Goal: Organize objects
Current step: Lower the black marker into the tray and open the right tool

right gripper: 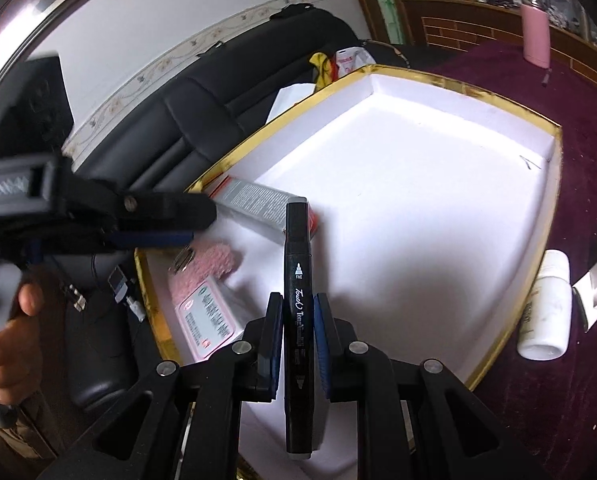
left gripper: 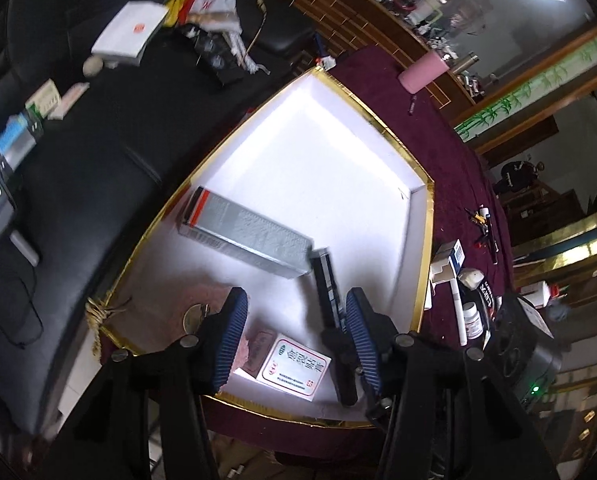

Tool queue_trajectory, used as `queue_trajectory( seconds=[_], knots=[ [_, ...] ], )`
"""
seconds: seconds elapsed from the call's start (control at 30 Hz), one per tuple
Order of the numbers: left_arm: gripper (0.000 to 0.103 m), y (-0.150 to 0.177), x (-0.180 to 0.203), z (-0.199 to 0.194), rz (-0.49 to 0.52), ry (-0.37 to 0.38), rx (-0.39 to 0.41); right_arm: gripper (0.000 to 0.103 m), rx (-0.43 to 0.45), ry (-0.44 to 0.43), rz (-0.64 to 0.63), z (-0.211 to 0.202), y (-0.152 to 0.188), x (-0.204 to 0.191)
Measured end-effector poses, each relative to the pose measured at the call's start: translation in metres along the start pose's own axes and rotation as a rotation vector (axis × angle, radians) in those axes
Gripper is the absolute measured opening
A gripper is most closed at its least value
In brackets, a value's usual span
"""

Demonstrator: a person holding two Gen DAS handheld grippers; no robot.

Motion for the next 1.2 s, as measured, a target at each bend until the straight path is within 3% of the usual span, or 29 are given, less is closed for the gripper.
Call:
queue_trajectory(
  seconds=[0.2, 0.4, 0.57, 0.73, 0.83, 0.9, 0.97, 1.2],
  knots=[
    [0.051, 0.000, 0.017, -0.003, 0.055, 0.005, 0.016, 0.016, -0.014, -0.014, -0.092, -0.001, 0.006, -0.009],
    [0.051, 0.000, 0.019, -0.006, 0.048, 0.013, 0.025, 0.017, -0.095, -0.008, -0.341, 0.005, 0.019, -0.020],
    [0.051, 0.001, 0.021, -0.004, 0.055, 0.013, 0.022, 0.019, -0.081, -0.023, -0.299, 0.002, 0.024, -0.012],
    [0.051, 0.008, 0.033, 0.004, 0.078, 0.011, 0.005, 0.038, 0.033, -0.045, -0.192, -0.029, 0.019, 0.000],
    [0.051, 0.013, 0.043, 0.010, 0.099, 0.012, -0.003, 0.062, 0.123, -0.050, -0.132, -0.060, 0.019, 0.007],
    [0.051, 0.017, 0.049, 0.013, 0.110, 0.010, -0.004, 0.084, 0.187, -0.035, -0.105, -0.084, 0.024, 0.014],
    [0.053, 0.021, 0.056, 0.017, 0.131, 0.002, -0.003, 0.092, 0.233, -0.016, -0.083, -0.106, 0.032, 0.022],
    [0.056, 0.045, 0.100, 0.037, 0.252, -0.004, -0.033, 0.103, 0.306, 0.100, 0.012, -0.151, 0.055, 0.059]
  ],
)
Point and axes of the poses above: each gripper's, at about its wrist camera, not at the fingertips, and z roughly the way its jaws point, x to its right, y to its underside, the point moved 10 cm from there along z, roughly the way its jaws point, and after that the axes turned 5 degrees about x, right-handed, at the moved point
